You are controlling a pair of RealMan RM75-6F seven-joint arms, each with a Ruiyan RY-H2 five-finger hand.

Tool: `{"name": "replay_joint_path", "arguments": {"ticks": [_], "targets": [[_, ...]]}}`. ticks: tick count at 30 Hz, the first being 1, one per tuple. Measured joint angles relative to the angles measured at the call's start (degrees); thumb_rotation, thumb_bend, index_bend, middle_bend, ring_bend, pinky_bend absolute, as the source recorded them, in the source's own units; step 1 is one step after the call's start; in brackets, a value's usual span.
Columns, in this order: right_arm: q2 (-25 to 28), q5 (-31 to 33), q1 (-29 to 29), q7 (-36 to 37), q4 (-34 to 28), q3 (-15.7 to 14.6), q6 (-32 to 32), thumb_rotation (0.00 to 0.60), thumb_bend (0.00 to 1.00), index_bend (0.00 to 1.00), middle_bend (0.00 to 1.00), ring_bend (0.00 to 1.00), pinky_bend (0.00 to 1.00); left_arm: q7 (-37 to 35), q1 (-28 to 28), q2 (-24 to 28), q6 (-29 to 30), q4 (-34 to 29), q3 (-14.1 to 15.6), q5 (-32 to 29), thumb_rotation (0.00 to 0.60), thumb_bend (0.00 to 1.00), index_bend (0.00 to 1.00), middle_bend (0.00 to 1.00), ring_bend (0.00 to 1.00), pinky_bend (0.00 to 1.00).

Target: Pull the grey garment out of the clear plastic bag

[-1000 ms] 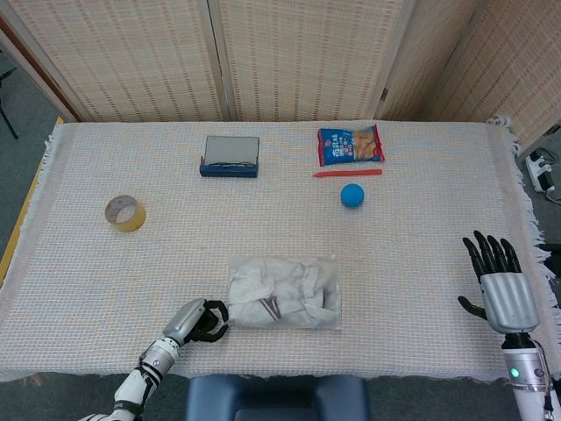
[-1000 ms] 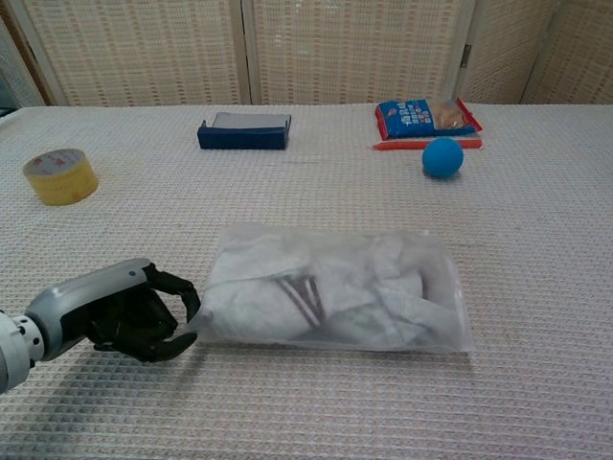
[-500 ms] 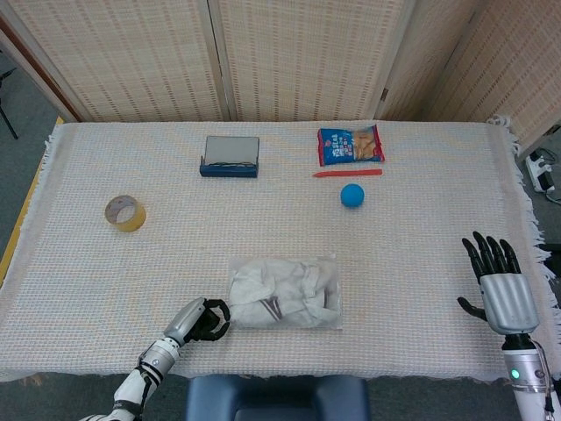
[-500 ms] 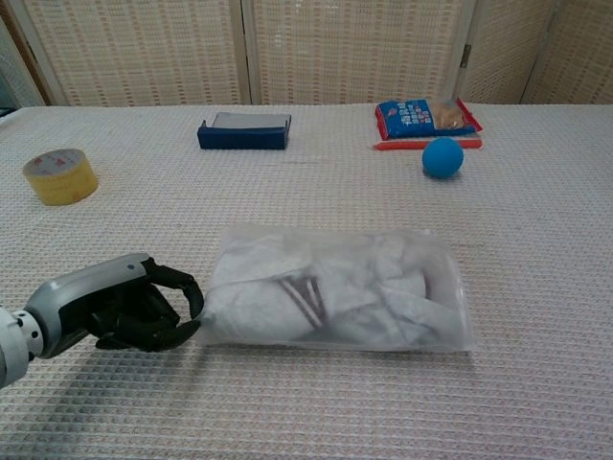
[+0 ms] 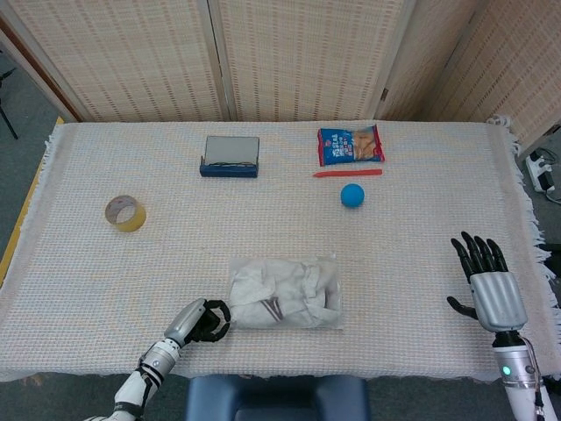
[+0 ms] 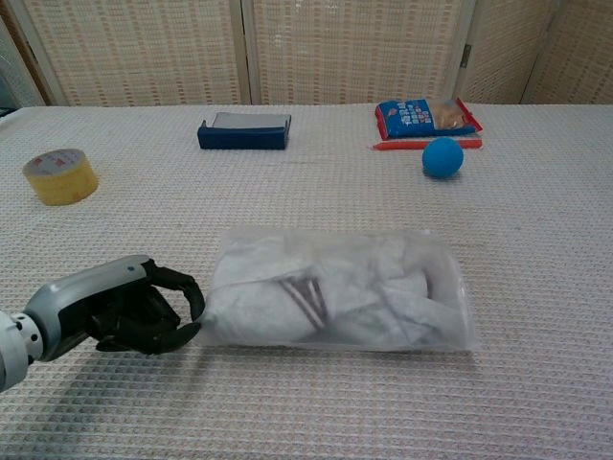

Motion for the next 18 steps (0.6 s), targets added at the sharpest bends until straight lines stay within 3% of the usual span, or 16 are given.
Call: {"name": "replay_joint_path", "arguments": {"ticks": [2, 4, 11, 18], "targets": [[-1.15, -0.41, 0.62, 3.83, 1.39, 0.0, -0.66, 0.6, 0.13, 0.3, 0.0, 0.0, 0.0, -0.13, 0.05, -0.01, 0.06, 0.35, 0.09, 0.17, 0.6, 0.91, 0.77, 1.0, 1.0, 1.0], [-2.5, -0.78, 1.4, 8.53, 3.32, 0.03, -1.53, 0.6, 0.15, 0.36, 0.0, 0.0, 0.0, -0.22, 0.08, -0.01, 0.11, 0.77, 0.19, 0.31, 0.6, 0.91, 0.77, 1.0, 1.0, 1.0], [-7.7, -1.53, 5.47, 23.29, 10.11, -0.2, -7.84, 0.6, 0.2, 0.43, 0.0, 0.0, 0.0, -1.29, 0.28, 0.49, 0.33, 0.66, 0.26, 1.32, 0.6, 0.91, 0.77, 1.0, 1.0, 1.0], [-14.36, -1.53, 9.06, 30.01, 15.13, -1.44, -14.4, 0.6, 0.23, 0.46, 0.0, 0.0, 0.0, -1.49, 0.3, 0.45, 0.63, 0.87, 0.2, 1.51, 0.6, 0.9, 0.77, 1.0, 1.0, 1.0]]}}
